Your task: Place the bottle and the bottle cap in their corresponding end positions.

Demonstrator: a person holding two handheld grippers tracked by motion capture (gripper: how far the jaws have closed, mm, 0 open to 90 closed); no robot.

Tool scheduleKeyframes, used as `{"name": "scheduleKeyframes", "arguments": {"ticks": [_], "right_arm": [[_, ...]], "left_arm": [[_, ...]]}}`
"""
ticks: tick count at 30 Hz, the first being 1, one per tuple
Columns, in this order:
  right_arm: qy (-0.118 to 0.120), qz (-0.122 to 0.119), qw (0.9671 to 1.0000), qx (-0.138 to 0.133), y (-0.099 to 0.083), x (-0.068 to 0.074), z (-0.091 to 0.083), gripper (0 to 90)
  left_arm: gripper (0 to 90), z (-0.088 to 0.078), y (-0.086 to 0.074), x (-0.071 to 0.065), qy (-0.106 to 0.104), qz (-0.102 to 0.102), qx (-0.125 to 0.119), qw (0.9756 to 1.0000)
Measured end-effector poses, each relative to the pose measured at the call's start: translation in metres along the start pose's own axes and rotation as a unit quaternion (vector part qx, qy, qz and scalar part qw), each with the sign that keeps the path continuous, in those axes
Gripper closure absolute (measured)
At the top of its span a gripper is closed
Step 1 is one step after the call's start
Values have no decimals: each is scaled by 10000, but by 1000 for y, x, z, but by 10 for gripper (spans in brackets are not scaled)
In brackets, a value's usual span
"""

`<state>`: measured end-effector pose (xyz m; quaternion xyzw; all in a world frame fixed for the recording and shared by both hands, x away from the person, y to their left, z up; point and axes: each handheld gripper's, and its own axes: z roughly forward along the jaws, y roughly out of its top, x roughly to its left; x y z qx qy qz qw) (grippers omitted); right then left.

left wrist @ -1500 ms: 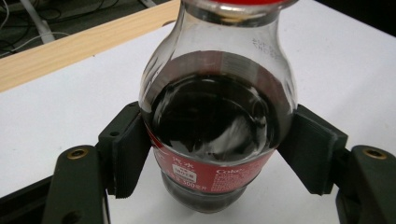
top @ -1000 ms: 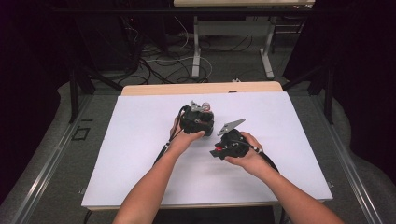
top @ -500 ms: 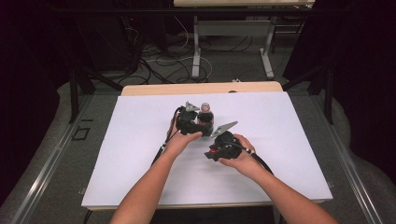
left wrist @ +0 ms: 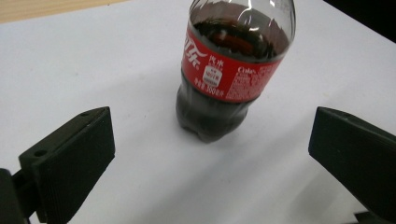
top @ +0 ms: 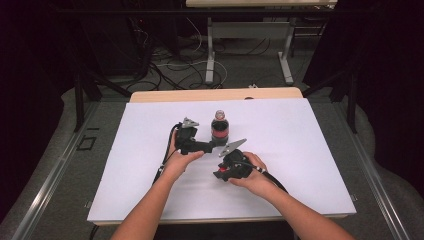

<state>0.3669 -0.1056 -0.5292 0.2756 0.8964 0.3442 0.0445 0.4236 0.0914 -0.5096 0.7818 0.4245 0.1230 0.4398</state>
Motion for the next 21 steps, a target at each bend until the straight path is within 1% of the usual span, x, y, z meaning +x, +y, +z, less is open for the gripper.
{"name": "scheduleKeyframes", "arguments": {"ticks": [1, 2, 3, 4, 5, 6, 8, 9, 11, 12, 13, 14, 17, 18, 19, 20, 21], "right_arm": [[-10, 77, 10000, 16, -1, 1, 1, 611], [3, 25, 10000, 16, -1, 1, 2, 611], [-21, 30, 10000, -23, -2, 2, 3, 610], [-26, 27, 10000, -15, -2, 2, 5, 611], [-65, 43, 10000, 14, -3, 3, 5, 611], [-63, 29, 10000, 0, -3, 4, 6, 611], [-66, 88, 9999, 26, -4, 4, 8, 610], [-77, 13, 10000, 12, -4, 3, 10, 610], [-79, -30, 10000, 4, -5, 4, 11, 610], [-96, -79, 9999, 1, -5, 5, 11, 610], [-106, -164, 9998, -27, -5, 5, 11, 610], [-110, -65, 9999, -6, -6, 8, 11, 611], [-137, -145, 9998, 13, -8, 11, 12, 610], [-138, -147, 9998, 7, -8, 11, 12, 610], [-131, -202, 9997, -20, -8, 11, 13, 610], [-168, -198, 9997, -36, -8, 12, 13, 610], [-195, -185, 9996, -25, -8, 13, 12, 610]], "left_arm": [[7, -3, -2, 0, -4, 2, 0, 10000], [7, -5, -4, 0, -28, -3, -6, 10000], [7, -8, -6, 0, -43, 25, -2, 10000], [7, -10, -9, 0, -54, 19, -44, 10000], [7, -12, -11, 0, -55, 17, -34, 10000], [7, -14, -13, -1, -47, -27, -48, 10000], [8, -17, -16, -1, -21, -58, -149, 9999], [8, -18, -18, -1, -23, -106, -170, 9998], [8, -21, -21, 0, -10, -95, -180, 9998], [8, -22, -22, 0, -11, -145, -176, 9997], [8, -23, -24, 0, -15, -131, -169, 9998], [8, -24, -25, 0, -14, -108, -192, 9998], [8, -27, -28, 1, -3, -141, -182, 9997], [8, -27, -29, 1, 5, -143, -217, 9997], [8, -27, -30, 1, 14, -197, -203, 9996], [8, -28, -30, 2, 52, -147, -171, 9997], [8, -28, -30, 2, 62, -183, -177, 9997]]}}
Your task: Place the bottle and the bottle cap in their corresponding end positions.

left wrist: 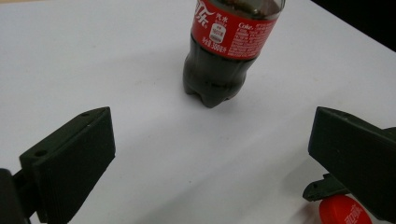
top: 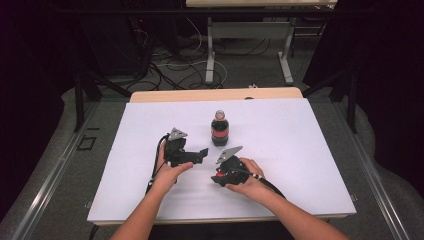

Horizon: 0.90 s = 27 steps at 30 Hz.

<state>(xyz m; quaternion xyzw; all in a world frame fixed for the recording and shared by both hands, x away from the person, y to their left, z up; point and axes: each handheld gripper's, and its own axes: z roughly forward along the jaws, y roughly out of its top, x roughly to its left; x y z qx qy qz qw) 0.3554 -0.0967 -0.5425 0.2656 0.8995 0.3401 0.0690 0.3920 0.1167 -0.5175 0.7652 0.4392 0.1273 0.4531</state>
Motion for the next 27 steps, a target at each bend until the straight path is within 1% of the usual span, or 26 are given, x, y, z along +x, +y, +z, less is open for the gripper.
{"name": "scheduleKeyframes", "arguments": {"ticks": [1, 2, 4, 5, 6, 8, 9, 10, 11, 13, 14, 15, 19, 20, 21, 22, 23, 24, 25, 26, 27], "right_arm": [[-23, -18, 10000, -17, 0, 0, 0, 610], [-41, -26, 10000, -24, 0, 0, 0, 610], [-72, -60, 9999, -59, 1, -3, 1, 610], [-53, 15, 10000, -39, 1, -4, 2, 610], [-49, 4, 10000, -40, 1, -6, 3, 610], [-96, 77, 9999, -27, 1, -8, 4, 609], [-98, 105, 9999, -21, 1, -9, 5, 609], [-98, 122, 9999, -23, 1, -10, 6, 609], [-76, 107, 9999, -17, 1, -11, 7, 608], [-86, 123, 9999, 8, 1, -12, 8, 604], [-88, 83, 9999, -9, 1, -13, 9, 590], [-116, 185, 9998, -6, 1, -12, 9, 551], [-98, 267, 9994, -195, 2, -15, 8, 377], [-74, 220, 9995, -230, 2, -15, 7, 351], [-52, 93, 9995, -298, 3, -16, 5, 339], [-150, 171, 9989, -401, 4, -15, 3, 323], [-116, 12, 9990, -430, 5, -16, -1, 300], [-146, -35, 9986, -516, 6, -17, -4, 285], [-186, 34, 9982, -561, 6, -17, -7, 279], [-262, -15, 9974, -676, 7, -18, -10, 269], [-434, -14, 9965, -710, 7, -19, -14, 242]], "left_arm": [[8, 0, 0, 1, -5, -4, -41, 10000], [8, -1, 0, 1, -7, -42, -8, 10000], [8, -2, 0, 1, 10, -21, -23, 10000], [8, -2, -1, 1, 9, -17, -27, 10000], [8, -2, -1, 1, 8, 7, 18, 10000], [8, -2, -3, 1, 19, -25, -24, 10000], [8, -2, -3, 2, 29, -6, -10, 10000], [8, -2, -4, 2, 45, 14, 6, 10000], [8, -3, -4, 3, 48, -26, 23, 10000], [8, -3, -4, 4, 44, -37, 13, 10000], [8, -3, -5, 4, 48, -50, -9, 10000], [8, -4, -4, 4, 49, -54, 4, 10000], [8, -5, -5, 4, 47, -50, 19, 10000], [8, -6, -5, 4, 50, -47, 35, 10000], [8, -6, -5, 4, 52, -77, 2, 10000], [8, -8, -5, 4, 54, -63, 11, 10000], [8, -9, -5, 5, 63, -41, 3, 10000], [8, -10, -5, 5, 49, -94, 16, 9999], [8, -11, -6, 6, 66, -81, 8, 9999], [8, -12, -5, 7, 108, -70, 46, 9999], [8, -13, -6, 6, 136, -110, 43, 9998]]}}
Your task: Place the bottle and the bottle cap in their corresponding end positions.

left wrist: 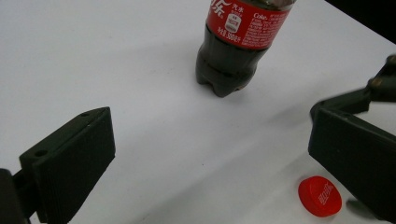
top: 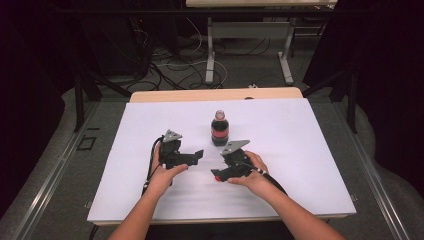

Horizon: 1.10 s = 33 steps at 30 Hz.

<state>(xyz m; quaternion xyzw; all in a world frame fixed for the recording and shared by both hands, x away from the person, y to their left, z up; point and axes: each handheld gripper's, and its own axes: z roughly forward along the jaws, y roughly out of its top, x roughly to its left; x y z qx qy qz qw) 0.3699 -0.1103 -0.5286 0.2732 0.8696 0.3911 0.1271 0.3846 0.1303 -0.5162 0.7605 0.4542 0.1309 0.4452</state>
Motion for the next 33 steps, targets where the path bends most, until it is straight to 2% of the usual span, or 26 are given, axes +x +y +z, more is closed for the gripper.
{"name": "scheduleKeyframes", "arguments": {"ticks": [2, 3, 5, 8, 9, 10, 12, 14, 15, 17, 18, 20, 21, 22, 23, 26, 28, 29, 30, 31, 32, 33], "right_arm": [[-261, -43, 9996, -82, 1, -6, -6, 206], [-255, -34, 9997, -22, 1, -10, -9, 206], [-379, 224, 9990, -62, 0, -16, -14, 205], [-499, 431, 9978, -8, -4, -29, -21, 207], [-481, 569, 9972, 57, -5, -33, -25, 225], [-507, 670, 9965, -2, -7, -38, -27, 241], [-540, 807, 9953, -32, -11, -46, -33, 218], [-628, 1003, 9930, -7, -15, -54, -39, 179], [-725, 955, 9928, -62, -17, -58, -41, 153], [-731, 1137, 9908, -10, -22, -64, -45, 150], [-725, 1228, 9898, -27, -24, -67, -47, 143], [-829, 1337, 9875, -26, -29, -71, -51, 82], [-924, 1367, 9863, -70, -32, -74, -52, 48], [-1028, 1464, 9838, -78, -35, -76, -53, 37], [-1107, 1459, 9831, -80, -38, -79, -54, 34], [-1189, 1665, 9789, 9, -47, -86, -56, 4], [-1331, 1701, 9764, 11, -53, -90, -57, 0], [-1374, 1744, 9751, -1, -56, -92, -58, 0], [-1413, 1806, 9734, -2, -58, -93, -59, 0], [-1403, 1788, 9738, -19, -62, -95, -60, 0], [-1473, 1842, 9718, 6, -64, -96, -61, 0], [-1556, 1824, 9708, 13, -67, -97, -62, 0]], "left_arm": [[8, -2, -1, 1, 9, 46, -16, 10000], [8, -4, -1, 2, 15, 63, 10, 10000], [8, -6, -2, 2, 28, 52, 6, 10000], [8, -10, -3, 4, 49, 65, -1, 10000], [8, -11, -3, 5, 59, 78, 16, 10000], [8, -12, -4, 6, 61, 57, 6, 10000], [8, -13, -5, 7, 63, 3, 30, 10000], [8, -15, -5, 9, 94, 62, 61, 9999], [8, -15, -6, 9, 104, -19, 39, 9999], [8, -16, -7, 12, 196, 111, 103, 9997], [8, -16, -8, 12, 212, 27, 81, 9997], [8, -17, -9, 15, 287, 85, 129, 9995], [8, -17, -10, 15, 290, 30, 157, 9995], [8, -17, -11, 17, 318, 54, 162, 9993], [8, -18, -12, 18, 330, 27, 176, 9993], [8, -18, -13, 22, 390, -11, 146, 9991], [8, -19, -15, 24, 434, -65, 173, 9989], [8, -19, -15, 26, 488, 30, 193, 9986], [8, -19, -16, 27, 492, -17, 176, 9986], [8, -19, -17, 29, 509, -28, 182, 9985], [8, -20, -18, 30, 558, -12, 210, 9982], [8, -19, -19, 31, 548, -115, 136, 9983]]}}
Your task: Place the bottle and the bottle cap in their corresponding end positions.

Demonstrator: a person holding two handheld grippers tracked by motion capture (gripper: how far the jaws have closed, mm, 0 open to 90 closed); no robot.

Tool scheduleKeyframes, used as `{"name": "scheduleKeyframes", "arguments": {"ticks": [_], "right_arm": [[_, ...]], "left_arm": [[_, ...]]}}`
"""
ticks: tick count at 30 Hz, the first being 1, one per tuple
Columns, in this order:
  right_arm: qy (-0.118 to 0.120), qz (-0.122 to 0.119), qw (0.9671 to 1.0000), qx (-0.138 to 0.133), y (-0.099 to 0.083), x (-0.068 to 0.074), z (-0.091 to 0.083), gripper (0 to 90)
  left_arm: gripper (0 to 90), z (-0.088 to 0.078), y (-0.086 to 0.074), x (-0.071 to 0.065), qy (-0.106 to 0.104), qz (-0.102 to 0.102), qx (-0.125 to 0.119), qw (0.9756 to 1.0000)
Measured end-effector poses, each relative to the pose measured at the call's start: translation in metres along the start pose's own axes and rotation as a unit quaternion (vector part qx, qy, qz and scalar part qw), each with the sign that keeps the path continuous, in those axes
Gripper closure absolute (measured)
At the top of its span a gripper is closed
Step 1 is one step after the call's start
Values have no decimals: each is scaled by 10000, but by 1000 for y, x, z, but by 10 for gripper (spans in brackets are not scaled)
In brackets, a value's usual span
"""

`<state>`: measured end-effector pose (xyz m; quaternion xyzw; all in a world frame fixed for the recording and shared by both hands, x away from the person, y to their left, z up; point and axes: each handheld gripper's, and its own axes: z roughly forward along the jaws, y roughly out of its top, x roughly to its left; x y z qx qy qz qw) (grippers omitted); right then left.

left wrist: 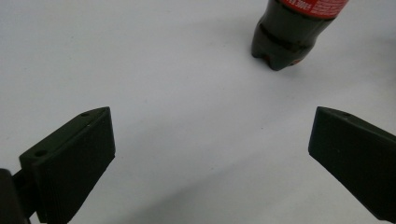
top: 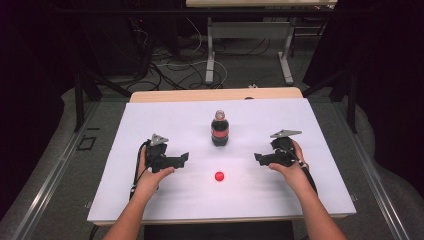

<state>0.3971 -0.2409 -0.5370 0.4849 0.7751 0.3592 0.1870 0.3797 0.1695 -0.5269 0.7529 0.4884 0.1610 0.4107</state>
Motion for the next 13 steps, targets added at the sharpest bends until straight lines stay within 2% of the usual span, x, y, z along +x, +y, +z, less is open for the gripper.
{"name": "scheduleKeyframes", "arguments": {"ticks": [2, 4, 5, 7, 8, 13], "right_arm": [[-64, 59, 10000, -4, -4, -5, -2, 0], [-100, 112, 9999, -9, -6, -10, -4, 0], [-136, 109, 9998, -1, -8, -13, -5, 0], [-181, 212, 9996, 8, -10, -18, -7, 0], [-185, 258, 9995, 27, -11, -21, -7, 0], [-241, 343, 9991, 24, -12, -27, -9, 0]], "left_arm": [[8, -2, 0, 5, -52, -2, 98, 9999], [8, -3, 0, 7, -16, -85, 90, 9999], [8, -3, -1, 8, 31, -138, 1, 9999], [8, -4, -1, 12, 66, -132, 35, 9999], [8, -4, -2, 13, 107, -201, -34, 9997], [8, -5, -2, 20, 143, -334, -15, 9993]]}}
